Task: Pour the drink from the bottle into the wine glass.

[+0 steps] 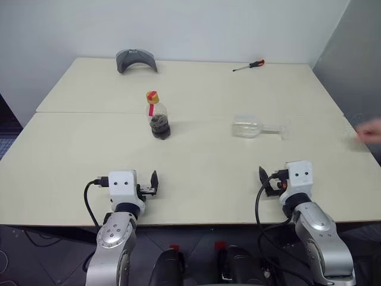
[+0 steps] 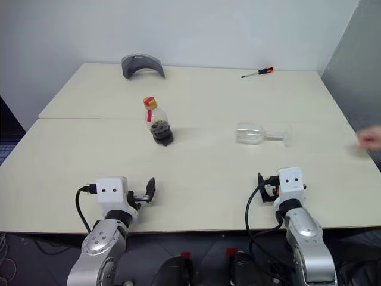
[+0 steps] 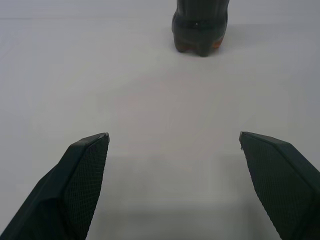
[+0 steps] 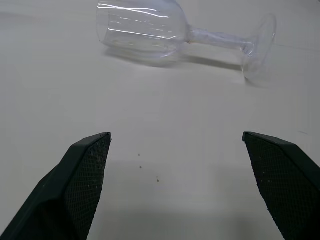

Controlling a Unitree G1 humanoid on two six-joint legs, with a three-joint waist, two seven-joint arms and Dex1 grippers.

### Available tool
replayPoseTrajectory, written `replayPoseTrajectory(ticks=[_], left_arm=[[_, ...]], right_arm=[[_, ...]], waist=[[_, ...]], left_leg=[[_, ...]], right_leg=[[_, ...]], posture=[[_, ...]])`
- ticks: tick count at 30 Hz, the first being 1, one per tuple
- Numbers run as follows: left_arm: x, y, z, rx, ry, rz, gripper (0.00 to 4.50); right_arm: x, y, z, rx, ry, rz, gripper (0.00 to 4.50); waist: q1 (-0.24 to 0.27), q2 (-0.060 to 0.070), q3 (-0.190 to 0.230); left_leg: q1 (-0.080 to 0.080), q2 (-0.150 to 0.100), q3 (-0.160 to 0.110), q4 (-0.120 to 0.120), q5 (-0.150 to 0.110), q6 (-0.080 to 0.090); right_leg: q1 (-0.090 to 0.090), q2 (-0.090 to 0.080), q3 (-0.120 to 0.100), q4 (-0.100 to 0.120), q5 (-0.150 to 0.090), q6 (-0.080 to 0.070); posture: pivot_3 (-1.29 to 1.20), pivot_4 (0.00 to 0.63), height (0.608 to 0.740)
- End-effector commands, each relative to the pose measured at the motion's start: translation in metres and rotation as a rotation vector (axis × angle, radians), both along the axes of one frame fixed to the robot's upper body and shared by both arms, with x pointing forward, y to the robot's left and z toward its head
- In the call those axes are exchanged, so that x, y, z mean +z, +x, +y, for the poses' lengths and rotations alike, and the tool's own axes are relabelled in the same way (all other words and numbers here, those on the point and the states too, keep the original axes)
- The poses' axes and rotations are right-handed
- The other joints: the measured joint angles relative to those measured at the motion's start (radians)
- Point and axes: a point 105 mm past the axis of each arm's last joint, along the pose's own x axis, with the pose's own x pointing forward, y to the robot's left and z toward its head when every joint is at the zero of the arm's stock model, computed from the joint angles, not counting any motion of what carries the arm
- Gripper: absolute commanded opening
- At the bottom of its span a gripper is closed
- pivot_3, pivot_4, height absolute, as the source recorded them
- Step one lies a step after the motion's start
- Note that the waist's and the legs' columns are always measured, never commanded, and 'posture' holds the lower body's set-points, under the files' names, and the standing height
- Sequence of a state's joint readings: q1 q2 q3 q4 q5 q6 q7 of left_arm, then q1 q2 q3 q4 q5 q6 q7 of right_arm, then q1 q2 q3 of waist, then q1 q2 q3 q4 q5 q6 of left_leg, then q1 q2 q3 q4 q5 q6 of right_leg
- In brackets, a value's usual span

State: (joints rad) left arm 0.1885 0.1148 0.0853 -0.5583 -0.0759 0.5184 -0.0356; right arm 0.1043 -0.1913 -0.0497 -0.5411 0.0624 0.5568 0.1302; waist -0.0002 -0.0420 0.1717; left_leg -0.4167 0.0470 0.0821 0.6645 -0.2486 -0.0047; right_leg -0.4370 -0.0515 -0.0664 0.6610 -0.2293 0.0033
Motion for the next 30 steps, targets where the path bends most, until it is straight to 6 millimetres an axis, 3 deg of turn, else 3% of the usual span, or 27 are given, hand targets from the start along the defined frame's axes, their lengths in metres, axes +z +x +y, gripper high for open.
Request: replayPoseTrajectory(ticks=[1, 30], left_arm=[[0.0154, -0.0011, 0.0010, 0.002, 0.031, -0.063, 4.47], [0.0182, -0.0008, -0.0050, -0.013, 0.008, -0.085, 4.47]], right_arm=[[0.0110, -0.0005, -0.0030, -0.002, 0.002, -0.046, 4.50], [0.0120, -0.0008, -0.0015, 0.017, -0.004, -0.052, 4.50]], waist=[[0.000, 0.000, 0.000], [0.000, 0.000, 0.000]], left_leg=[[0.000, 0.000, 0.000, 0.000, 0.000, 0.000], [0.000, 0.000, 0.000, 0.000, 0.000, 0.000]], right_leg=[[0.000, 0.000, 0.000, 0.000, 0.000, 0.000], [0.000, 0.000, 0.000, 0.000, 0.000, 0.000]], posture=[[0.00, 0.150, 0.740], [0.00, 0.150, 0.740]])
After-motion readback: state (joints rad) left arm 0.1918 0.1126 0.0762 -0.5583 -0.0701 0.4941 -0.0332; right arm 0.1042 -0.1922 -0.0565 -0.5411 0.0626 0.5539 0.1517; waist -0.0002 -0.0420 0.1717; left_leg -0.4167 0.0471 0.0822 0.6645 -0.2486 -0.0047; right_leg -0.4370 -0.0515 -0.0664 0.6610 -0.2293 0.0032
